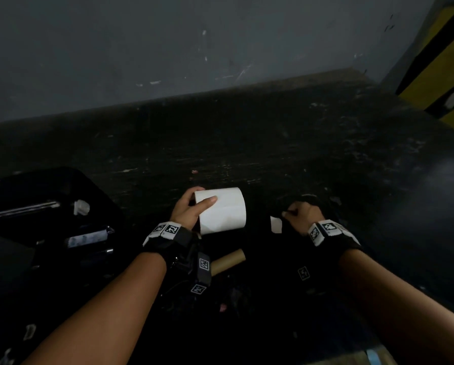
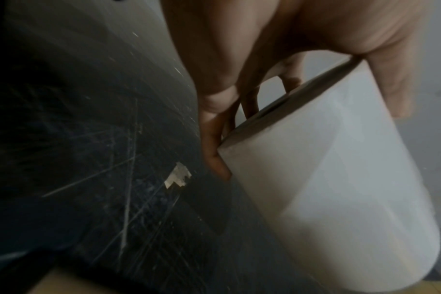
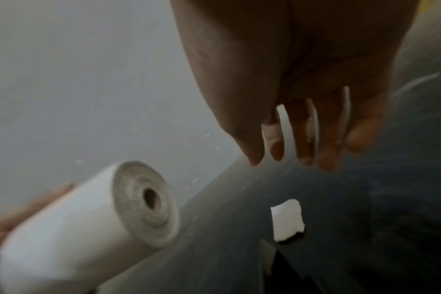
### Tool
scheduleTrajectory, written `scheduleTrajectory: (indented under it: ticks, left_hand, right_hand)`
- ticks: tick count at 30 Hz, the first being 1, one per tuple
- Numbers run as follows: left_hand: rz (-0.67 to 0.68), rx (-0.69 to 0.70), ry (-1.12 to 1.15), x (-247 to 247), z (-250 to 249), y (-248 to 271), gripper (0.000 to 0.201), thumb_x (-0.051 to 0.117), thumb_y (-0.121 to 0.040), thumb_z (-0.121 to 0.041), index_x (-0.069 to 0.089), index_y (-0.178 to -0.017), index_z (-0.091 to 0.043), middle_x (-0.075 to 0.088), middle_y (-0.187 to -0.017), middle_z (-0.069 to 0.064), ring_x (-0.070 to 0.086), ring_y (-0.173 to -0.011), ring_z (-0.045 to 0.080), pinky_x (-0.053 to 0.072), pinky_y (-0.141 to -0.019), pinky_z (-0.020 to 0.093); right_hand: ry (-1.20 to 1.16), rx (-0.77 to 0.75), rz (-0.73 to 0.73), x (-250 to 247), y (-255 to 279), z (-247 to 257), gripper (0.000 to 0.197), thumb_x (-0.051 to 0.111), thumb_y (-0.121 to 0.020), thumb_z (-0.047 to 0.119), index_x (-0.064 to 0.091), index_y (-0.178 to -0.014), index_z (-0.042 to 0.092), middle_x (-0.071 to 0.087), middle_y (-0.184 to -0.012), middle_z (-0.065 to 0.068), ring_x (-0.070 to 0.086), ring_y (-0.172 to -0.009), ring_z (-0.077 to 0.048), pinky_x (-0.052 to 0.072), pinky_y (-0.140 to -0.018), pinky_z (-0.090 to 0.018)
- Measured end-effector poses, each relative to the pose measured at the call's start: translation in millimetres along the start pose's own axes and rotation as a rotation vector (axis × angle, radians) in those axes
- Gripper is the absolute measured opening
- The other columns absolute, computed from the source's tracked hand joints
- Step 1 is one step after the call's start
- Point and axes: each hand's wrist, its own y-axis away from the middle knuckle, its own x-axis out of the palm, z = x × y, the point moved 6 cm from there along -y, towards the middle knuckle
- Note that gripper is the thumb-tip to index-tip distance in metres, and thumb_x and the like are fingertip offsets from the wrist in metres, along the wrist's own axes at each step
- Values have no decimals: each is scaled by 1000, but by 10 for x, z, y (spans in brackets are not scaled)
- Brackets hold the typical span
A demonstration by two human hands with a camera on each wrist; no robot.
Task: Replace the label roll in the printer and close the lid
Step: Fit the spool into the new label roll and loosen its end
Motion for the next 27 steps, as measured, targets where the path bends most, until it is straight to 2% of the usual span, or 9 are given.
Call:
scheduleTrajectory:
  ticks: [5, 9, 12, 16, 20, 24, 27]
  left_hand:
    - [-54, 11, 51, -62, 52, 269, 31, 75, -75, -26, 60, -102, -25, 62, -101, 3, 61, -84, 19, 50, -70, 33]
    - [-84, 8, 95, -89, 111, 505, 29, 74, -76, -26, 59, -102, -27, 62, -102, 2, 61, -86, 20, 52, -70, 35]
    - [-100, 2, 102, -141, 201, 666, 27, 75, -75, -27, 60, -98, -29, 62, -104, 3, 62, -88, 22, 52, -74, 40]
    - [-114, -1, 92, -213, 267, 815, 23, 75, -74, -27, 61, -91, -32, 63, -103, 3, 62, -85, 19, 51, -71, 34]
    - [-114, -4, 91, -261, 322, 913, 20, 76, -74, -27, 61, -85, -36, 63, -102, 3, 63, -85, 20, 51, -71, 35]
    - [-114, 10, 100, -317, 357, 992, 21, 76, -74, -27, 61, -87, -35, 63, -102, 5, 62, -86, 21, 51, -72, 36]
    - [-109, 11, 109, -332, 386, 1027, 22, 75, -75, -26, 61, -90, -33, 63, -101, 5, 63, -85, 21, 51, -71, 35]
  right_hand:
    - [49, -85, 51, 181, 454, -196, 31, 53, -87, 43, 64, -107, 22, 67, -114, -9, 60, -105, -26, 48, -93, -35]
    - [47, -77, 127, 412, 657, -283, 41, 49, -89, 46, 55, -120, 20, 60, -121, -9, 58, -109, -26, 47, -92, -34]
    - [38, -79, 46, 524, 733, -346, 46, 51, -86, 49, 53, -121, 20, 59, -122, -14, 56, -111, -29, 45, -93, -34]
    - [31, -83, 10, 609, 823, -360, 49, 52, -86, 47, 48, -127, 20, 54, -124, -20, 53, -115, -33, 41, -97, -34]
    - [-4, -72, -28, 688, 870, -296, 53, 54, -86, 44, 44, -132, 19, 52, -128, -20, 51, -118, -32, 40, -101, -36]
    - [-59, -31, -82, 671, 824, -197, 46, 52, -87, 42, 52, -123, 14, 57, -123, -21, 55, -113, -34, 44, -95, -36]
    - [-64, 4, -66, 653, 786, -125, 41, 49, -89, 40, 58, -115, 10, 62, -119, -18, 57, -110, -34, 45, -88, -32]
